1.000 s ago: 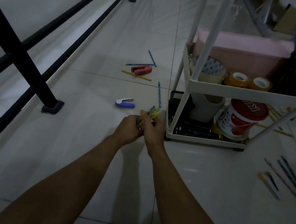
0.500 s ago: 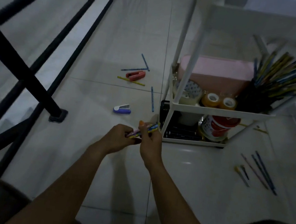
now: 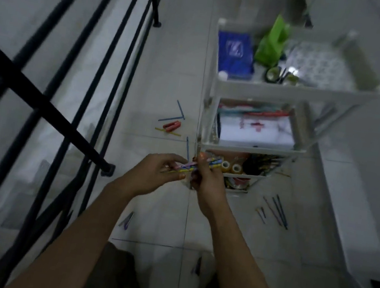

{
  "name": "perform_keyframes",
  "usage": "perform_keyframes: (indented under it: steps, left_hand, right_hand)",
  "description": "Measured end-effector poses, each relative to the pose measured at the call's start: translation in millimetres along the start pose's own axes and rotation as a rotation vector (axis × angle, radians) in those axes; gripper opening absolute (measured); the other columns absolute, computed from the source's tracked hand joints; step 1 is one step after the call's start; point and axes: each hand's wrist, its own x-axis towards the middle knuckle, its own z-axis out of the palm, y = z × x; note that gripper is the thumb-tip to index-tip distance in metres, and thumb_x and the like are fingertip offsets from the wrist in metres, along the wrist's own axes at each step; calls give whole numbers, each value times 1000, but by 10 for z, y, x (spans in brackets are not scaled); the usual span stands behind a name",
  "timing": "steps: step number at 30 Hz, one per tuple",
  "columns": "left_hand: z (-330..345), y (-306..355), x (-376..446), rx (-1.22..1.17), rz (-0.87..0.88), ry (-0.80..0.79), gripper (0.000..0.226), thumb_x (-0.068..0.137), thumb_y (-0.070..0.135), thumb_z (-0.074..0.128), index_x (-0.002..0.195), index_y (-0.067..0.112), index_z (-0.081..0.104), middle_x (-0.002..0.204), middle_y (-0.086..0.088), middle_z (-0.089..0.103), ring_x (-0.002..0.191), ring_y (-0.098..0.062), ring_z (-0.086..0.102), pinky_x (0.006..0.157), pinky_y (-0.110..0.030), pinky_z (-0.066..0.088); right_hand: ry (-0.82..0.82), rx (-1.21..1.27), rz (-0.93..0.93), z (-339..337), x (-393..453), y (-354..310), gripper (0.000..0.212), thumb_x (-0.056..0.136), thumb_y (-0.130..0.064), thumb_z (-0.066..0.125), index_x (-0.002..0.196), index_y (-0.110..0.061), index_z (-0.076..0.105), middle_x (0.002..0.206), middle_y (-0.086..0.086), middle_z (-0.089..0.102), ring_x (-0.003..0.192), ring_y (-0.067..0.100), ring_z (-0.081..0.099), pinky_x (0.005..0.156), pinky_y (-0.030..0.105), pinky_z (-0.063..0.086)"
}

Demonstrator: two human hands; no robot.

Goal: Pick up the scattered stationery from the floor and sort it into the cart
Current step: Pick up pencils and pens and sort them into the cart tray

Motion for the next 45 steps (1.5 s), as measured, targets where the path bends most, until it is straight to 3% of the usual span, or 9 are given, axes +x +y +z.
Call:
perform_keyframes:
  steps: [7,11,15,19,24,29,33,37,45]
  left_hand:
    - [-111,1624,-137,543,147,-63,35,97,50,41,126,35,55,115,4,67,100,-18,62,81,-39,51]
    - [-51,2263,-33,660,146,-68,35,99,46,39,127,32,55,108,2,67,84,-16,63,68,-31,43]
    - [8,2634,106,685,124,-40,32,99,44,41,122,29,58,102,-1,65,88,-19,59,62,-29,32]
    - [7,2732,290,606,96,-35,27,89,50,39,89,29,56,83,3,61,77,-19,58,65,-33,39]
    - [-143,2683,556,570,28,-33,32,88,43,41,116,29,47,95,0,66,79,-21,59,71,-37,46]
    - [-308,2624,906,581,116,-47,17,94,35,50,108,26,45,96,-2,65,77,-20,59,69,-37,45]
    - [-394,2585,1161,569,178,-28,18,90,31,61,105,28,51,101,5,65,81,-14,58,69,-31,45]
    - [-362,2467,1363,483,123,-81,22,87,27,67,103,31,53,106,5,64,88,-13,60,75,-34,50]
    - [-279,2260,1506,419,117,-83,21,87,20,67,107,23,61,107,4,66,95,-12,61,79,-29,49]
  right_hand:
    - [45,28,4,-163,-568,-1377,23,93,-36,61,84,-15,62,71,6,51,65,19,46,62,35,37]
    - [234,-71,-121,-303,-696,-1927,33,85,-32,72,105,-23,48,105,13,58,91,26,59,79,44,49]
    - [250,-500,-424,-531,-648,-2311,45,88,-29,69,128,-23,49,118,2,45,108,18,47,91,33,41]
    - [186,-1055,-640,-735,-450,-2413,34,94,-48,43,101,-29,70,106,-2,51,101,25,49,84,27,24]
    - [84,-1339,-806,-806,-206,-2576,42,97,-51,31,103,-26,65,103,-5,57,91,24,52,79,37,36]
    - [-23,-1273,-699,-757,77,-2767,37,96,-41,45,116,-21,68,92,6,52,84,23,51,70,35,43]
    - [-68,-1227,-610,-771,306,-2820,28,97,-25,55,122,-18,66,92,0,44,82,19,50,63,9,38]
    - [-42,-1269,-554,-800,474,-2763,27,95,-24,57,120,-17,66,90,-1,43,84,26,52,72,34,46]
    - [-12,-1415,-440,-854,672,-2615,27,94,-32,55,119,-29,66,97,6,52,92,31,51,75,41,45]
